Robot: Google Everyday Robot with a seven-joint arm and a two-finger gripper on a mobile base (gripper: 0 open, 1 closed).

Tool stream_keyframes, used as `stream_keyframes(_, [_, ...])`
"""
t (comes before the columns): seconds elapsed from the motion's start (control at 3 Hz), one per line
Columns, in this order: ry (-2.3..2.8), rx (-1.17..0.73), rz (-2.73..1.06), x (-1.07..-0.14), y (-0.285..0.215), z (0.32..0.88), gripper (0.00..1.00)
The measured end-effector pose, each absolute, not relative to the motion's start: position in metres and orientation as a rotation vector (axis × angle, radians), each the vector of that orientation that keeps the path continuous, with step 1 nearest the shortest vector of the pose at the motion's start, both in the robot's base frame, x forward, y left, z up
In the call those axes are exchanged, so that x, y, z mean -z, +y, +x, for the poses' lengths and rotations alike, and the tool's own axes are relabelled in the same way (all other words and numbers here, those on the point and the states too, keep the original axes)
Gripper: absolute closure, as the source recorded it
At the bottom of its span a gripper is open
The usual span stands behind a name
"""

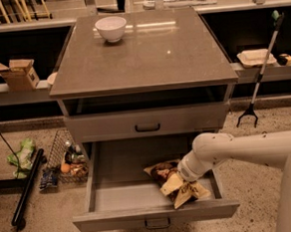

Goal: Pick brown chip bag from middle drawer and place on counter

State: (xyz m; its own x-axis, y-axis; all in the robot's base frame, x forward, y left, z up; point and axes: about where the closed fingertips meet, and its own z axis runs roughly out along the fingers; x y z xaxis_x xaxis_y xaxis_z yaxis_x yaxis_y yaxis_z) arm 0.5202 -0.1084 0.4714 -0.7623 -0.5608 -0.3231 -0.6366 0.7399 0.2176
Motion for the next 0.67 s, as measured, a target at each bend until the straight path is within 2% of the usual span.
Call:
stream_keyframes(0.33, [2.734,-0.458,-0.920,-0.457,-0.110,0.524,0.02])
stream_keyframes(0.67, [2.753,-0.454,-0.917,-0.447,-0.111,0.524,0.20])
